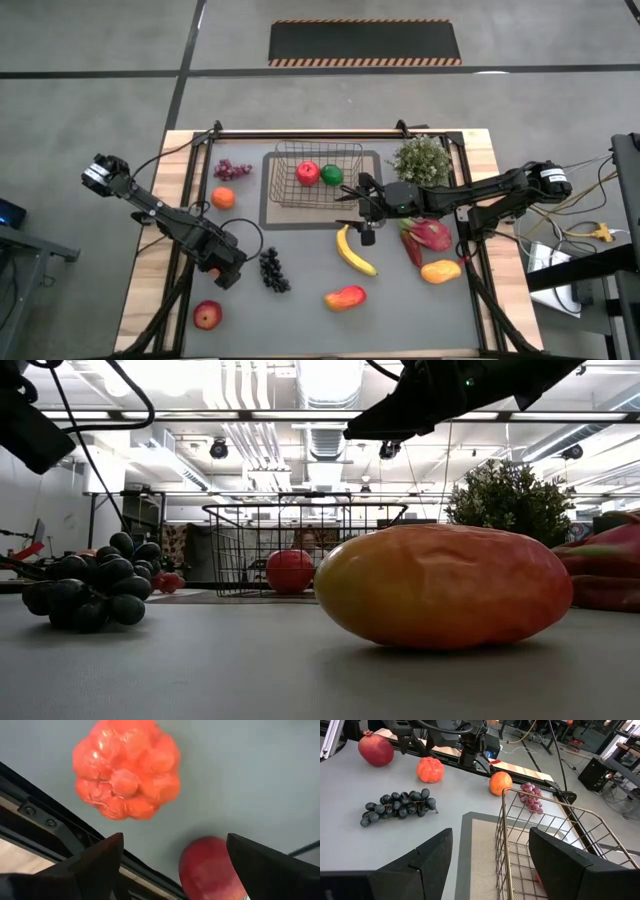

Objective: Build produce basket
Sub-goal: Put the pumpkin into the wire basket

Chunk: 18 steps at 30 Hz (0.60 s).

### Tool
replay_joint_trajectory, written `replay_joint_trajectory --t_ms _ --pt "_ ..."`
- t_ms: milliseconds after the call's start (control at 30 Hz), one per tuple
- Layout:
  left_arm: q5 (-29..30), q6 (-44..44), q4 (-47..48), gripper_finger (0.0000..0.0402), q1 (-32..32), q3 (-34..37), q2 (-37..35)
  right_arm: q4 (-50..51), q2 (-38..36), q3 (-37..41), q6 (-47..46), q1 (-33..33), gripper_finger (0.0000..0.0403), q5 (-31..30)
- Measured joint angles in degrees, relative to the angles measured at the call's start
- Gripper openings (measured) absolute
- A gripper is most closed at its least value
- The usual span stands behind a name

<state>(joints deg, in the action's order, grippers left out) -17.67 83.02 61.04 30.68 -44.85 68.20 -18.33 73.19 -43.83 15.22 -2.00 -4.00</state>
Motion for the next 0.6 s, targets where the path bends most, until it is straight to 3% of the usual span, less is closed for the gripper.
replay_joint_trajectory --t_ms 167,600 --pt "5.80 0.99 0.13 0.0336 -0.30 0.17 0.11 0.02 0.00 0.02 0.27 0.00 0.0247 0.01" --pt "9.74 2.01 4.99 0.0336 -0.30 0.25 0.11 0.24 0.00 0.02 -0.11 0.00 0.0247 0.01"
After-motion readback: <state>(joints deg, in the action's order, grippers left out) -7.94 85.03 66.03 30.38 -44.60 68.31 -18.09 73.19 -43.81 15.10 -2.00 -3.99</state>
